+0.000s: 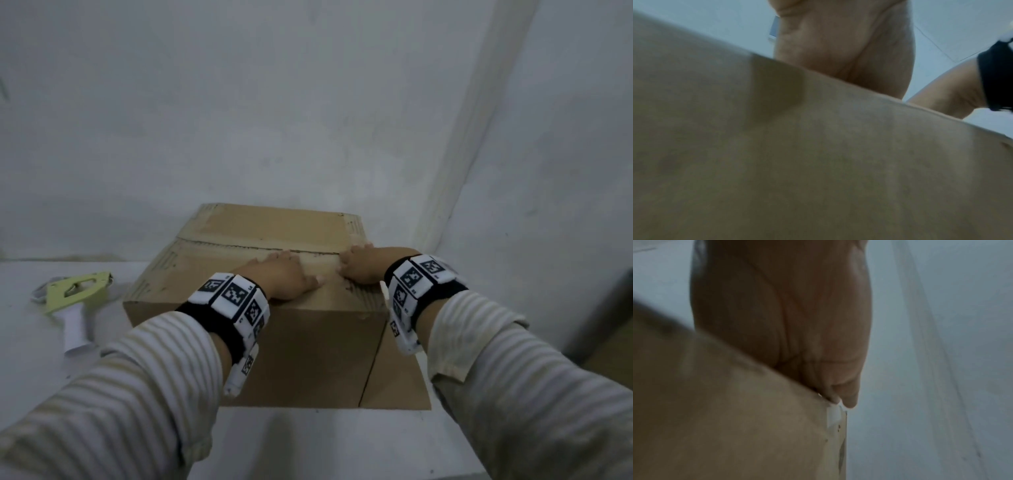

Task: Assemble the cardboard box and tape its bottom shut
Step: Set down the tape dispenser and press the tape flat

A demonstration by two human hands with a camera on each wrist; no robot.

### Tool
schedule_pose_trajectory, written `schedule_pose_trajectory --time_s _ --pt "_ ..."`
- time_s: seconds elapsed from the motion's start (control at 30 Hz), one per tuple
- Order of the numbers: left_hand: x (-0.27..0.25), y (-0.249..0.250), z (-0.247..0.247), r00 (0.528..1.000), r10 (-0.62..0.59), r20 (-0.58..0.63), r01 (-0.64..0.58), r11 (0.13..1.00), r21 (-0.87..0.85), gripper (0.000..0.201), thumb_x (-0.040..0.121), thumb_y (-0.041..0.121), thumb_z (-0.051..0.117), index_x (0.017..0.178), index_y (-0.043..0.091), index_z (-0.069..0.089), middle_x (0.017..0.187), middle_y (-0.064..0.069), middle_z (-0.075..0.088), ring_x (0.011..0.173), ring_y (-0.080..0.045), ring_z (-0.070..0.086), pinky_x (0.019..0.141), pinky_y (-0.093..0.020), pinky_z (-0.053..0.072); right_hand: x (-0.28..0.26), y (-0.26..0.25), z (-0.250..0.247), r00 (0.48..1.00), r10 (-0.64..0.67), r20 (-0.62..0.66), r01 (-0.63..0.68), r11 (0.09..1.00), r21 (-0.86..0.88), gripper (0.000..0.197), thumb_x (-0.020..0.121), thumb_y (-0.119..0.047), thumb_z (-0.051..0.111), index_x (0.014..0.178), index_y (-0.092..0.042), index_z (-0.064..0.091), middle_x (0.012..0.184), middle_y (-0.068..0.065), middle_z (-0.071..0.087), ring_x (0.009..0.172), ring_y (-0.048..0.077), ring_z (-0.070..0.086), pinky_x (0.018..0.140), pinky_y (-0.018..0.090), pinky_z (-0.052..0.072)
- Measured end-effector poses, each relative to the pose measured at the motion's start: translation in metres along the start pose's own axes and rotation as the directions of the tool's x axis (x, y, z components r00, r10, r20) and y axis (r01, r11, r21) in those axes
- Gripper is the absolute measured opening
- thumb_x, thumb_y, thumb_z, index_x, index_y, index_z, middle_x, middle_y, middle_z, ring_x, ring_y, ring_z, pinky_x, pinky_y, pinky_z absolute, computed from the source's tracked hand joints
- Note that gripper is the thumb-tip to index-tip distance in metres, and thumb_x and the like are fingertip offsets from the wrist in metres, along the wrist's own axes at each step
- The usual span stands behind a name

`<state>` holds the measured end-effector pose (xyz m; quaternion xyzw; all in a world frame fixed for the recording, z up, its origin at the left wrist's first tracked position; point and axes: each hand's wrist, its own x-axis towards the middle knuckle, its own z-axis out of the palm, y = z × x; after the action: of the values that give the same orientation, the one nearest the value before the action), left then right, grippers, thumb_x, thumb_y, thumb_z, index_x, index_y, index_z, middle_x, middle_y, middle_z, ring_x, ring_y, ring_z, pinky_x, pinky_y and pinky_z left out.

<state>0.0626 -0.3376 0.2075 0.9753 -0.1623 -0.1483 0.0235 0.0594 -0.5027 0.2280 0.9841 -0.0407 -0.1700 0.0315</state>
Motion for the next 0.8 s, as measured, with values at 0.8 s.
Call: schedule_pose_trajectory --time_s 0.8 --pt "-0.044 -0.166 0.012 0.964 -0.057 -0.26 0.041 0.997 -0.066 0.07 0.092 0.061 0.022 0.147 0.018 0.027 0.16 -0.002 0.015 0.148 -0.022 0.011 0.116 -0.055 0.015 -0.095 -0.051 0.033 1.0 0.018 -0.01 -0.018 0.997 0.072 0.069 0.092 -0.045 0.052 0.143 -0.007 0.026 0.146 0.012 0.029 0.135 0.028 0.029 0.111 0.041 0.031"
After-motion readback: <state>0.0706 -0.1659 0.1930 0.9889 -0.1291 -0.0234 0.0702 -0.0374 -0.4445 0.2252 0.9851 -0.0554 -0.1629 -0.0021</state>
